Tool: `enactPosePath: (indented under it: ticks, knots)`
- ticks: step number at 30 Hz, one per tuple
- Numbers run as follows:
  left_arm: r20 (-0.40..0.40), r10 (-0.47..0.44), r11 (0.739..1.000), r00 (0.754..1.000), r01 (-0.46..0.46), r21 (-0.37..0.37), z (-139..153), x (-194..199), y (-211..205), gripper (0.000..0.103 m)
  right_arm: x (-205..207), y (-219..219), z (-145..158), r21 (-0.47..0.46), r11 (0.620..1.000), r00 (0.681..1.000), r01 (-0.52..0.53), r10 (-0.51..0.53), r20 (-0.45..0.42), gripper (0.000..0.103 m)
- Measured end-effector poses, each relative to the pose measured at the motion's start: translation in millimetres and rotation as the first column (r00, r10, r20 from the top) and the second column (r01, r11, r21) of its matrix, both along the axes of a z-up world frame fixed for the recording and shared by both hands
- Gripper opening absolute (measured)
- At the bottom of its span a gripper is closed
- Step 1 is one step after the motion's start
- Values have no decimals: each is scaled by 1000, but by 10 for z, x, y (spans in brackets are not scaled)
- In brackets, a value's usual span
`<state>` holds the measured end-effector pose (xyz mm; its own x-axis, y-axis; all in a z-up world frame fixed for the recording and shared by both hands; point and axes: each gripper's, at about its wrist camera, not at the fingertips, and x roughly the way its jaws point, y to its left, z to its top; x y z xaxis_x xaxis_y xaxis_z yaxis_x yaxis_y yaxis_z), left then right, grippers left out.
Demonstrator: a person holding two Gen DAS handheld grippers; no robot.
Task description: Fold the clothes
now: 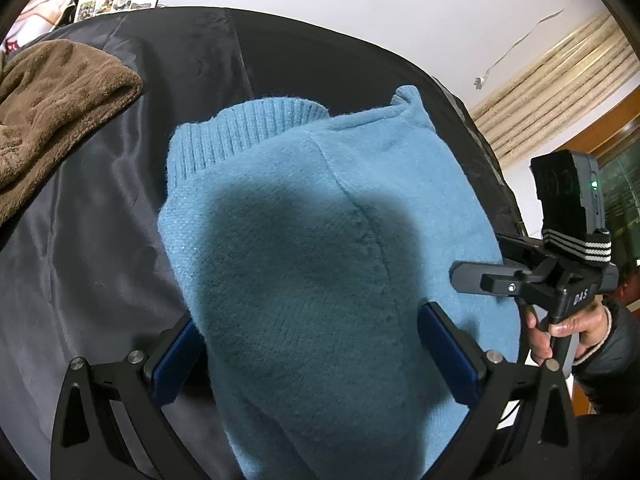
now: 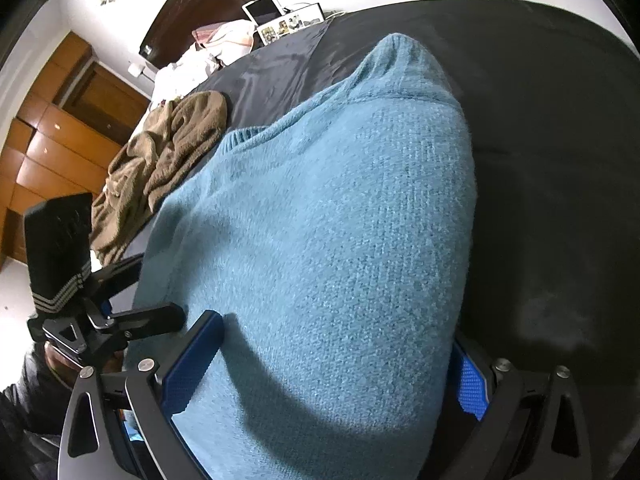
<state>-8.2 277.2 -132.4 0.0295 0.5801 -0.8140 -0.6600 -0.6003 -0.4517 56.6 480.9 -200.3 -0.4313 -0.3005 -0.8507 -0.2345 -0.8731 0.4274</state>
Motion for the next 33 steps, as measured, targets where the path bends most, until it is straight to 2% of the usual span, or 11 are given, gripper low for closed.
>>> enactPosePath:
  ticks: [2, 9, 15, 18, 22, 25, 33]
  knots:
    - [-5, 0, 1000, 1000, 0, -3, 0, 7, 5, 102, 4, -12, 5, 16, 1000, 1000, 0, 0, 0, 98]
    - [-14, 0, 1000, 1000, 0, -7, 13, 33, 20, 101, 86, 49, 39, 9, 999, 999, 31, -31, -29, 70]
    - [-10, 11, 1000, 1000, -11, 9, 50, 36, 6, 84, 116, -37, 172, 55, 998, 998, 30, -27, -58, 53]
    - [-9, 21, 1000, 1000, -21, 15, 73, 32, 1, 78, 128, -52, 237, 72, 997, 997, 23, -18, -72, 49]
    - [-20, 48, 999, 999, -47, 24, 147, 48, 15, 63, 138, -71, 360, 114, 993, 996, 9, 2, -94, 46]
    - [-23, 73, 997, 997, -72, 29, 200, 57, 61, 55, 134, -44, 480, 146, 989, 993, -13, 31, -118, 44]
    - [-33, 132, 991, 991, -131, 29, 318, 238, 385, 49, 235, 260, 608, 176, 983, 988, -56, 80, -134, 44]
